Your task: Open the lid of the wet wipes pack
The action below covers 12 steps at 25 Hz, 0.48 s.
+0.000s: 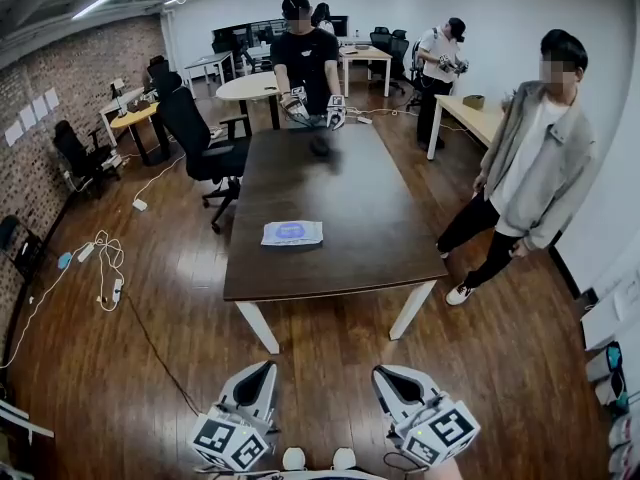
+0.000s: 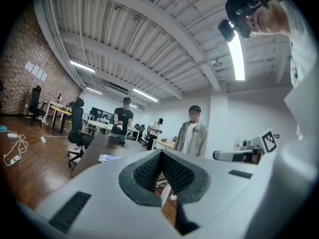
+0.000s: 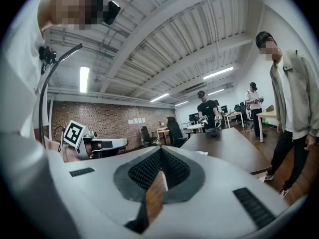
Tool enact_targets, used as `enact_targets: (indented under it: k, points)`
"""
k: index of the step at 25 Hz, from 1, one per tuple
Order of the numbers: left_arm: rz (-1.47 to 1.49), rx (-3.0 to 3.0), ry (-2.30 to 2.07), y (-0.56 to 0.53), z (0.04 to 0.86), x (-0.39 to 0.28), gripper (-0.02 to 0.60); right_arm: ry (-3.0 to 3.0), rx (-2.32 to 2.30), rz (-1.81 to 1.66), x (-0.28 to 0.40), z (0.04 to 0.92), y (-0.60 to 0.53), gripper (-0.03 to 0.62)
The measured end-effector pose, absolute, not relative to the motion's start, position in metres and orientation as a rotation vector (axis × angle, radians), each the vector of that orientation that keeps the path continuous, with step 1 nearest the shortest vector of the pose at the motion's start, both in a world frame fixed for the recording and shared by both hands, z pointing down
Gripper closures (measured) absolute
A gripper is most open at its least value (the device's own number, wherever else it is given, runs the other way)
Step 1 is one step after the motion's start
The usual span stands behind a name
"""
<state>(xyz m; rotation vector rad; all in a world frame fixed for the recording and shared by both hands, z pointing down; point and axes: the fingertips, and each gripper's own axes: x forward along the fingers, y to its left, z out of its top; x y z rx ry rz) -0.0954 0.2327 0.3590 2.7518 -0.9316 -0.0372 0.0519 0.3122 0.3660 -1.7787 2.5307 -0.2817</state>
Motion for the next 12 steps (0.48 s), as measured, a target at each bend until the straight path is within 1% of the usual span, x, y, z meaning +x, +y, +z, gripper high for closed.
enact_targets:
  k: [12]
  points:
    - [-0.017, 2.727, -0.989, 0.235, 0.368, -0.075, 0.581, 2.591, -1.703, -0.334, 0.07, 0.384, 0.31, 0.589]
